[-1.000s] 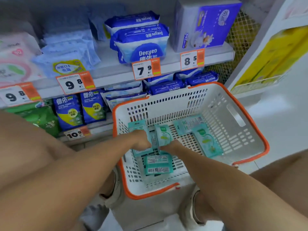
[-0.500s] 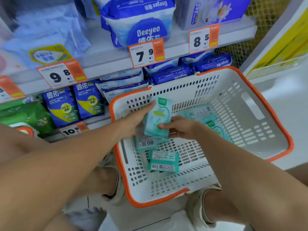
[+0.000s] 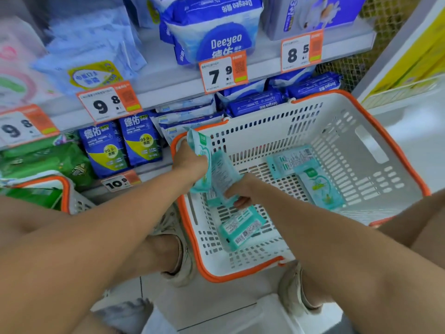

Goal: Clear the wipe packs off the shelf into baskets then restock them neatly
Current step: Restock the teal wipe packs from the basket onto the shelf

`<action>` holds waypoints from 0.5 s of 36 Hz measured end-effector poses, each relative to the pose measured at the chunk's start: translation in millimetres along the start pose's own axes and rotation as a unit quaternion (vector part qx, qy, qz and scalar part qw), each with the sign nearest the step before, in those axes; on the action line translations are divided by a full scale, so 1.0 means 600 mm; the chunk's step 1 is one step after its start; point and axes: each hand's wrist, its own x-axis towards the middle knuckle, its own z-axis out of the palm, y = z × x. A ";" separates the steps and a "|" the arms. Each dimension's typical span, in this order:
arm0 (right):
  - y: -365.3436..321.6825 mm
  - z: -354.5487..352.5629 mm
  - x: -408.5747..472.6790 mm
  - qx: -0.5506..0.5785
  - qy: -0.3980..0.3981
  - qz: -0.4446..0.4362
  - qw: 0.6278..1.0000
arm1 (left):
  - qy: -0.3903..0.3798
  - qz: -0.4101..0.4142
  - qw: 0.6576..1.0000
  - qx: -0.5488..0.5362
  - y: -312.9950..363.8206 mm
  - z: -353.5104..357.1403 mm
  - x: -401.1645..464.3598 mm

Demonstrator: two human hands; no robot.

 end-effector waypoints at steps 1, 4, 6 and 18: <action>-0.004 -0.022 -0.008 -0.014 0.009 -0.007 1.000 | -0.005 -0.003 1.000 -0.004 0.000 -0.003 0.000; -0.011 -0.085 -0.028 -0.046 0.080 -0.038 0.995 | -0.026 -0.025 0.999 -0.017 0.006 -0.005 0.001; -0.013 -0.105 -0.042 -0.108 0.169 -0.095 0.975 | -0.045 -0.054 0.996 -0.047 0.009 -0.006 0.000; 0.050 -0.021 -0.085 -0.322 0.234 -0.470 0.787 | -0.164 -0.180 0.938 -0.247 0.029 -0.001 -0.022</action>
